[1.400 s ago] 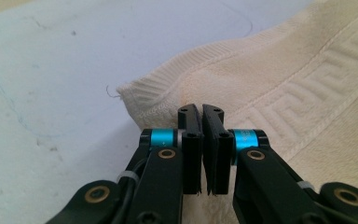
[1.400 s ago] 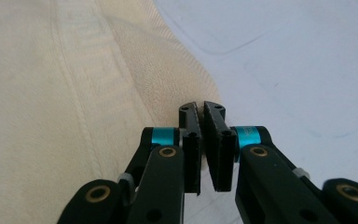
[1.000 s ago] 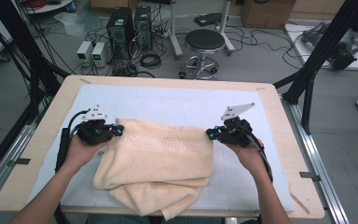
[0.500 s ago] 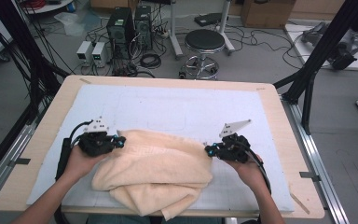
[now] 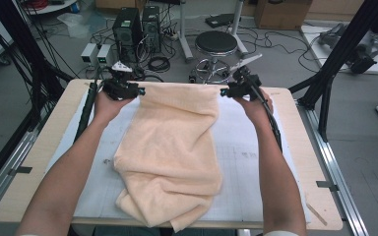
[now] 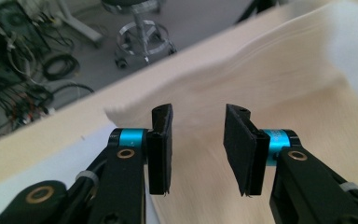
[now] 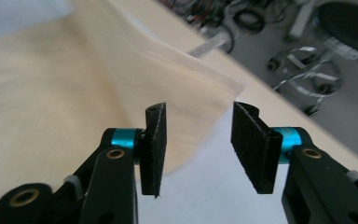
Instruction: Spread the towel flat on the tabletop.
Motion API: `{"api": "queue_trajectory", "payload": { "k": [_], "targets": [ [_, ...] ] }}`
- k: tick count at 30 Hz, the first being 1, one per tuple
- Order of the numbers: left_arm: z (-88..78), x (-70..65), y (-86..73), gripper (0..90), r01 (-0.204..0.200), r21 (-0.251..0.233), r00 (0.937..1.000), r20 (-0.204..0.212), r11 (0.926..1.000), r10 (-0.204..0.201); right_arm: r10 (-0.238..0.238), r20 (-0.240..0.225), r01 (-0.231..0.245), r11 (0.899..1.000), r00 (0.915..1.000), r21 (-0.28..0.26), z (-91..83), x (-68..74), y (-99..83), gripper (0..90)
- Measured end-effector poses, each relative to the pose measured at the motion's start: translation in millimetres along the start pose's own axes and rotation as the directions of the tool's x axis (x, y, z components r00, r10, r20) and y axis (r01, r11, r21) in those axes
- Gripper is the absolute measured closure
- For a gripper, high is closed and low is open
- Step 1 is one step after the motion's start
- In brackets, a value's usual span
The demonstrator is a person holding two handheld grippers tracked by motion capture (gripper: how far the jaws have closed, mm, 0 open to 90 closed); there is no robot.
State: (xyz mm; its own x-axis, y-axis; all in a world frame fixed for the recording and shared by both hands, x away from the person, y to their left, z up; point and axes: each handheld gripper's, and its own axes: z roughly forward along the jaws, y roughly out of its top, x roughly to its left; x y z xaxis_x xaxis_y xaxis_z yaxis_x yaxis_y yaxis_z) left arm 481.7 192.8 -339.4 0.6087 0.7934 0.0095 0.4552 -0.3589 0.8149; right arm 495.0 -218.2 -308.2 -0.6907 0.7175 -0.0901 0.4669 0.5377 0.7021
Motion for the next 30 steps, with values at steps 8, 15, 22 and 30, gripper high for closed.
{"api": "queue_trajectory", "payload": {
  "k": [8,15,22,30],
  "targets": [
    [-10.4,-13.1,-68.0,58.9,-0.001,0.06,0.998,0.063,0.9982,-0.002,-0.011,-0.111,0.011,1.0,0.9938,-0.003,15.0,43.8,-63.6,53.5],
    [-20.3,-28.1,-108.4,58.8,-0.021,0.109,0.9951,0.098,0.9939,0.011,-0.025,-0.175,0.033,0.999,0.9842,0.044,26.1,73.2,-101.2,57.3],
    [-25.6,-26.7,-123.5,58.0,-0.014,0.142,0.9942,0.107,0.9898,-0.001,-0.076,-0.2,0.086,0.996,0.9769,0.039,46.9,82.5,-104.4,63.5],
    [-19.8,-34.0,-128.6,57.7,-0.049,0.179,0.9917,0.126,0.9827,0.026,-0.014,-0.244,0.029,0.998,0.9698,0.059,57.7,75.5,-110.5,72.1]
  ]
}}
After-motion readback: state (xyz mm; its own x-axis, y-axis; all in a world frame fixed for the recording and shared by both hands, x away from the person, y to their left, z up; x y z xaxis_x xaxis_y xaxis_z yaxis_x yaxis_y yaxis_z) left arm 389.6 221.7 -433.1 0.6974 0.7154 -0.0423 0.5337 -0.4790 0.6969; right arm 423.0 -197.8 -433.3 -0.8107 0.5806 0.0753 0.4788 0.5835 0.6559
